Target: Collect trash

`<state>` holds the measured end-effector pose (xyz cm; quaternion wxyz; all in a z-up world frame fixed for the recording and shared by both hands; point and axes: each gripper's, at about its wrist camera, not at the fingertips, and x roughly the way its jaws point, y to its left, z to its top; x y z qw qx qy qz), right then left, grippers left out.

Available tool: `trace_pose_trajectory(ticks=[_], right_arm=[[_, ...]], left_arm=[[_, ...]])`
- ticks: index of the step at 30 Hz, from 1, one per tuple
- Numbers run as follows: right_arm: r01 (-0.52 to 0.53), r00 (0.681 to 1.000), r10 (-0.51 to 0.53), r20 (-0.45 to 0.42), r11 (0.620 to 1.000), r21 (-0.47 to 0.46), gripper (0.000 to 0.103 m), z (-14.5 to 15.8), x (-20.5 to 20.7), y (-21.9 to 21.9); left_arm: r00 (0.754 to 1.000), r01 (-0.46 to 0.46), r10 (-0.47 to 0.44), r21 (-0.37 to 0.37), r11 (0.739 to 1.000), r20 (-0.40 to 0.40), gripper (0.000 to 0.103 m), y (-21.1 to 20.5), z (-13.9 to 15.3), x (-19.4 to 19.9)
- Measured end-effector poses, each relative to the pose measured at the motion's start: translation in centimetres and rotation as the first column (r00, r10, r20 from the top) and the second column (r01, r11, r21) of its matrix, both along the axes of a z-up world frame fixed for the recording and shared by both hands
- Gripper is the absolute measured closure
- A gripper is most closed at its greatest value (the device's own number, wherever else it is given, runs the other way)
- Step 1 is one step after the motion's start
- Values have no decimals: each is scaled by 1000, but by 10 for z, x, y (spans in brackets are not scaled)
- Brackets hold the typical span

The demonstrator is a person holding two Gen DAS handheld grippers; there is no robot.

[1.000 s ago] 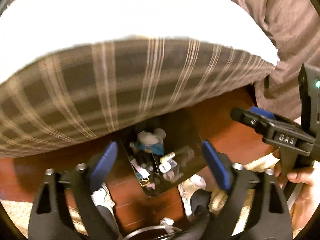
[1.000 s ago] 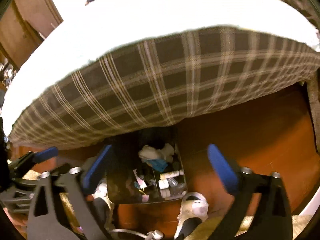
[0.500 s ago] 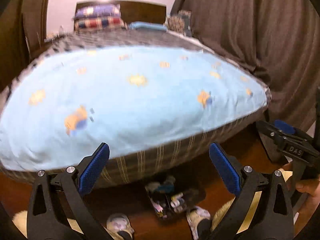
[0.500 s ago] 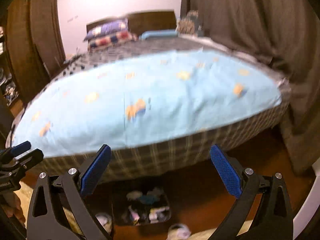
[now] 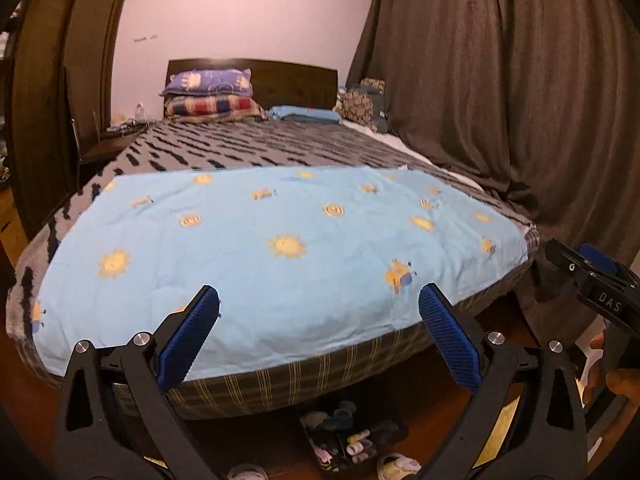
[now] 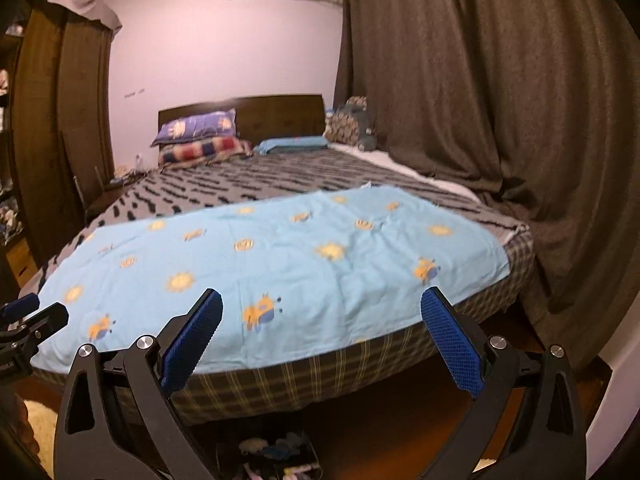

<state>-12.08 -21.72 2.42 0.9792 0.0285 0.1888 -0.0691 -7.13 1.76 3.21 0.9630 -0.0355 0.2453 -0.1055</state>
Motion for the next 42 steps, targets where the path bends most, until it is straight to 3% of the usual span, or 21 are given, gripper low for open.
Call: trace_pose_trajectory(ticks=[9, 42], right_arm=[[17, 999, -17, 27, 1000, 5, 3, 7, -7, -3], [1, 1000, -2, 31, 1000, 27, 3, 9, -10, 0]], left_arm=[[998, -22, 22, 4, 1000, 51, 8, -1, 11, -9], [997, -37, 38, -9, 999, 69, 8, 1, 15, -16]])
